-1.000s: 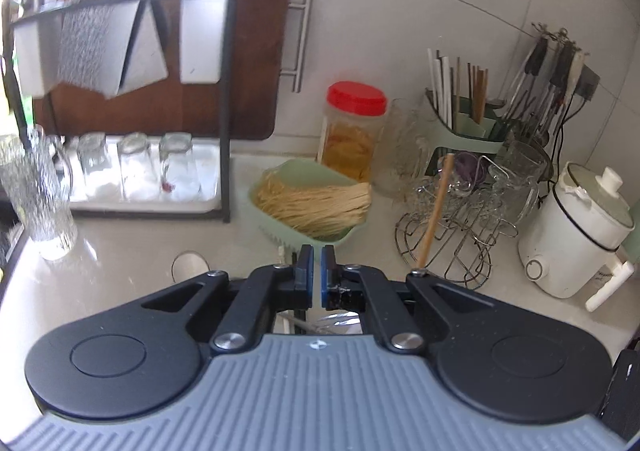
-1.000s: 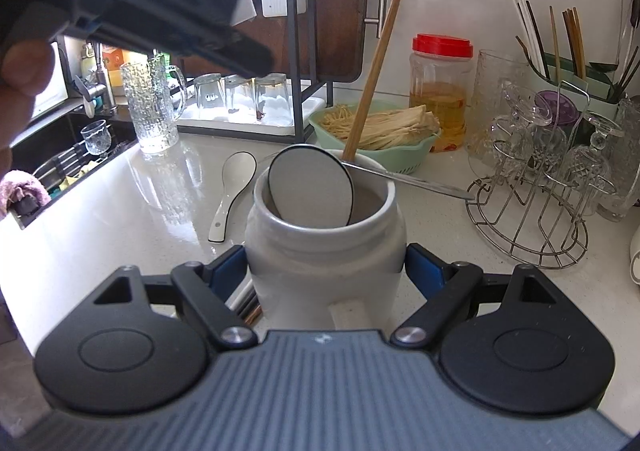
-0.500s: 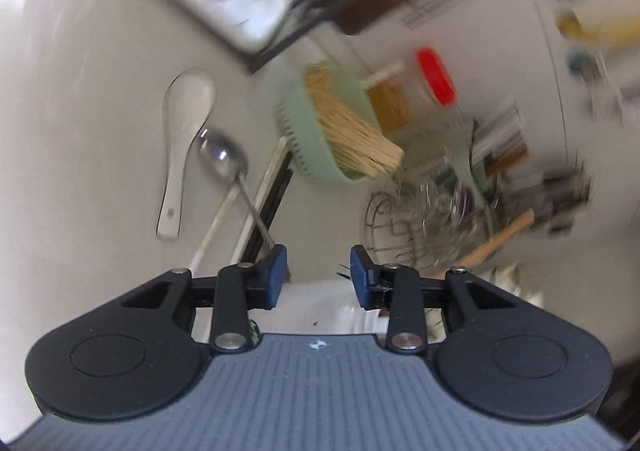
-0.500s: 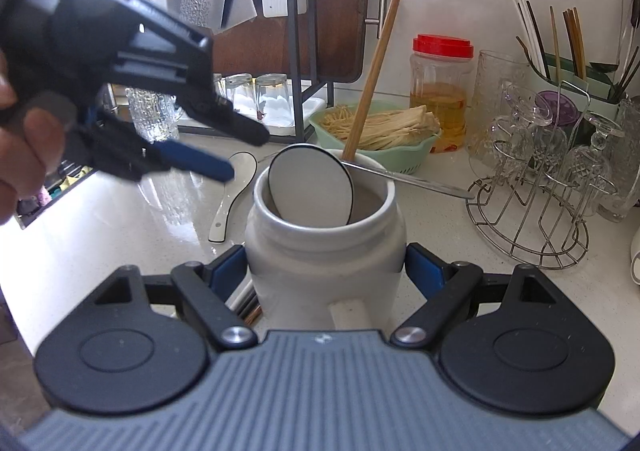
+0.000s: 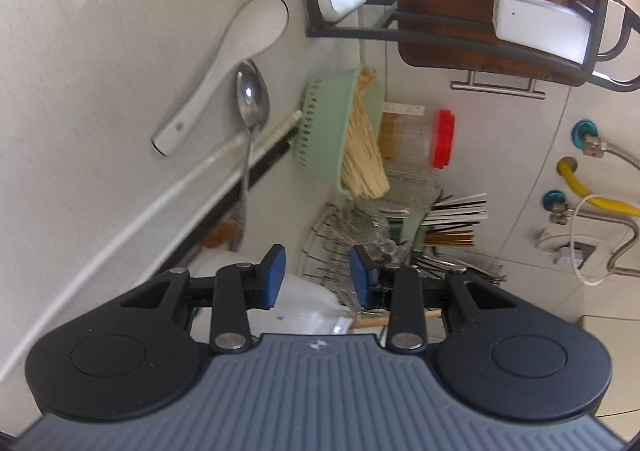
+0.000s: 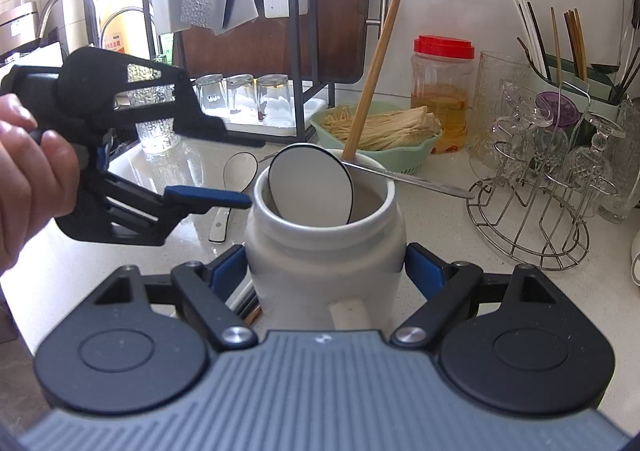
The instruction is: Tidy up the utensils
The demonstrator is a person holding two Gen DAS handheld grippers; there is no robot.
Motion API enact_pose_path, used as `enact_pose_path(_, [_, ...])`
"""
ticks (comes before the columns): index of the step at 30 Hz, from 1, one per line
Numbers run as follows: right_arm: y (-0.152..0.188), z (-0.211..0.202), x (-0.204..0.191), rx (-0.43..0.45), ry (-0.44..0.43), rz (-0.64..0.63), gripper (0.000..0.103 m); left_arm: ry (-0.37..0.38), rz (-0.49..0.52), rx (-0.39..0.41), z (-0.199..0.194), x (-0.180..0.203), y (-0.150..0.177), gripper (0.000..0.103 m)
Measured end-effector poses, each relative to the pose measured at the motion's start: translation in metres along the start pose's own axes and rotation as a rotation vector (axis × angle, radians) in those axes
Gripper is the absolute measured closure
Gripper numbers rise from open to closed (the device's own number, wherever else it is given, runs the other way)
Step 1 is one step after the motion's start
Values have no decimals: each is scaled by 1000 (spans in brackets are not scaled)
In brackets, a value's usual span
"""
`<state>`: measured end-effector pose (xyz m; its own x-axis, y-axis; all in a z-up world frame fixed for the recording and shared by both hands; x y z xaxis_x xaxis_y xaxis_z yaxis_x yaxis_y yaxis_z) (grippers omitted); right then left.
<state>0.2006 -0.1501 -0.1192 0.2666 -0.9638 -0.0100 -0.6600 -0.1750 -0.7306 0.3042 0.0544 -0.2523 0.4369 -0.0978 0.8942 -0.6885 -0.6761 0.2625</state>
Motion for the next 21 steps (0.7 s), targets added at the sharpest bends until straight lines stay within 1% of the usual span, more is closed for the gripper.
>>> enact_pose_path(4, [0, 0, 0, 0, 1, 1, 15, 3, 4, -20, 8, 3, 4, 64])
enact_pose_path(8, [1, 0, 0, 1, 1, 1, 15, 20, -14, -37, 9, 0, 6, 67])
enact_pose_path(9, [1, 0, 0, 1, 1, 0, 15, 22, -17, -34, 10, 0, 7, 69])
enact_pose_path(11, [1, 0, 0, 0, 1, 0, 15, 39, -25, -33, 10, -1, 7, 80])
enact_pose_path(12, [0, 0, 0, 1, 0, 0, 15, 36, -24, -33, 9, -2, 7, 82])
enact_pose_path(14, [1, 0, 0, 1, 1, 0, 15, 21, -4, -41, 11, 1, 8, 91])
enact_pose_path(18, [1, 0, -1, 1, 1, -1, 15, 29, 21, -25, 9, 7, 11, 95])
enact_pose_path(21, [0, 0, 0, 2, 0, -2, 15, 21, 43, -9, 6, 13, 12, 98])
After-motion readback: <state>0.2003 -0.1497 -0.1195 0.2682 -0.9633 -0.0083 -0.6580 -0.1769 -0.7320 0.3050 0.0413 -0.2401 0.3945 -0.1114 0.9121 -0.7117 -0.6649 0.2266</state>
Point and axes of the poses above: each gripper's, at about its wrist camera, not at the fingertips, and z roughly the way its jaws point, x to its right, y to its underside, the point moved 2 cm from there along z, roughly the way its jaws point, and after that the axes turned 3 degrees about -z, right-handed, at the moved point
